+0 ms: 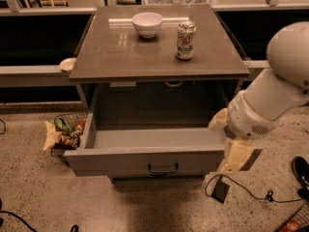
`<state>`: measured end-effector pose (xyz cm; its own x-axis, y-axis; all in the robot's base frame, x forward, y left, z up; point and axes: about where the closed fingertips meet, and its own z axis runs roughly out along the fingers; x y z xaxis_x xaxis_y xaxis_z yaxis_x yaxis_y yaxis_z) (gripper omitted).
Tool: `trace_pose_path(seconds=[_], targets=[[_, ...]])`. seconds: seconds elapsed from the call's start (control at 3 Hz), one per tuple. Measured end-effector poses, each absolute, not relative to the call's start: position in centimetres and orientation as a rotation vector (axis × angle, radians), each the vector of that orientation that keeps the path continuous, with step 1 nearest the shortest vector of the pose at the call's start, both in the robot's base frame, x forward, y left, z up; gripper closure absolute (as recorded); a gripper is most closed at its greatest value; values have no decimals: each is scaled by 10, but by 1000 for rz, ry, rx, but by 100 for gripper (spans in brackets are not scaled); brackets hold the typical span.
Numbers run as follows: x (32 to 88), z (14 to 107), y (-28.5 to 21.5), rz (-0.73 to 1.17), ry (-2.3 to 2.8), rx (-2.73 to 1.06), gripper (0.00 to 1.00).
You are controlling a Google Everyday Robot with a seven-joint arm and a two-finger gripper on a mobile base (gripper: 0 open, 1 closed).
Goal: Close top drawer
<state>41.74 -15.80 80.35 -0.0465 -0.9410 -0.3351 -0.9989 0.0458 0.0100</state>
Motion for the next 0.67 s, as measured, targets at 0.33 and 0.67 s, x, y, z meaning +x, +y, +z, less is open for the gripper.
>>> trace_pose_path(seconds=[0.33, 0.67], targets=[[401, 763, -150, 457, 2083, -1967, 48], [386, 725, -144, 522, 2104, -1964, 79]])
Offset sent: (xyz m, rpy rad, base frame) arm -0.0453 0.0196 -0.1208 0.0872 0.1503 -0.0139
